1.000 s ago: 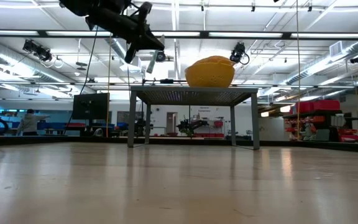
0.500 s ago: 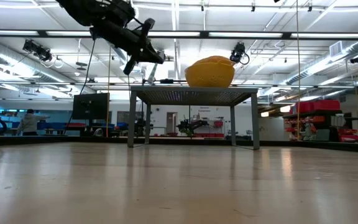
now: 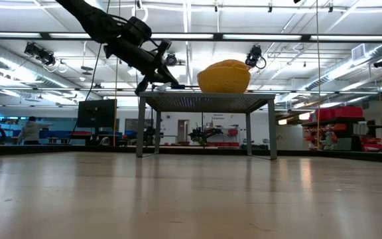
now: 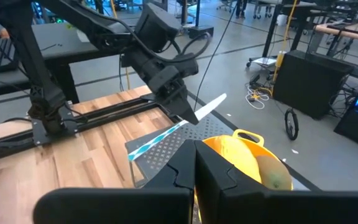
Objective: Pick & Place Fruit
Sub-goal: Put the blue patterned table knife on the shelf
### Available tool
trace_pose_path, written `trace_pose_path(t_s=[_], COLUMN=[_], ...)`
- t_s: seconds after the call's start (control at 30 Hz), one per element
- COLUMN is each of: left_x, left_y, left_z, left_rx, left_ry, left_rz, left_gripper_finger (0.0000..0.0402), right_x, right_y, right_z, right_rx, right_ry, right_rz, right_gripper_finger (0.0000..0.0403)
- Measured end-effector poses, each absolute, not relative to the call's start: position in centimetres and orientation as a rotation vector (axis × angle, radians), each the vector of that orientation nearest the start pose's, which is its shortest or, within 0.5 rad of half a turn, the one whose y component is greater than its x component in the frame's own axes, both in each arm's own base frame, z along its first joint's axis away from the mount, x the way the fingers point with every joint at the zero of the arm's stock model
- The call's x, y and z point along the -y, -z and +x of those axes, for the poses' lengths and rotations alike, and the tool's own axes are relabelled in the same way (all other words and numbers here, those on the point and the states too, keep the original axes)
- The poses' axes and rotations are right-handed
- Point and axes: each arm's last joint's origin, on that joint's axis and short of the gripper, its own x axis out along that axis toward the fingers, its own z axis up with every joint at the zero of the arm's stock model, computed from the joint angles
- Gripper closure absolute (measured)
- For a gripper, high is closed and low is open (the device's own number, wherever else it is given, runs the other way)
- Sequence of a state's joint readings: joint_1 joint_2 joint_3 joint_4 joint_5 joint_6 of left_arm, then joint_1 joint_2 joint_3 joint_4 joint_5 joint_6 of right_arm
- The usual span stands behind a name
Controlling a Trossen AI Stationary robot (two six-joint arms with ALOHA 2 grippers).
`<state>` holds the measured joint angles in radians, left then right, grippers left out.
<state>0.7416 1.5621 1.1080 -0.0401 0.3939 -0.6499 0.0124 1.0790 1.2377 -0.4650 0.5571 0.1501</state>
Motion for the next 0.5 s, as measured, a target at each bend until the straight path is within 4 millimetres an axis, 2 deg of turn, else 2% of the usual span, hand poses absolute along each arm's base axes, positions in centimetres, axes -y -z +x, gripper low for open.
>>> trace_pose_path(t_s=[0.5], left_x=[-24.1], left_y=[-26.7], left_z=[25.4], left_rx=[-0.272], left_ry=[-0.529], left_rz=[-0.898], left_gripper_finger=[0.0395], right_x=[1.3], right_y=[-40.6], right_z=[21.6], right_rx=[-0.258], right_ry=[0.561], right_rz=[0.058], right_gripper_finger=[0.0398])
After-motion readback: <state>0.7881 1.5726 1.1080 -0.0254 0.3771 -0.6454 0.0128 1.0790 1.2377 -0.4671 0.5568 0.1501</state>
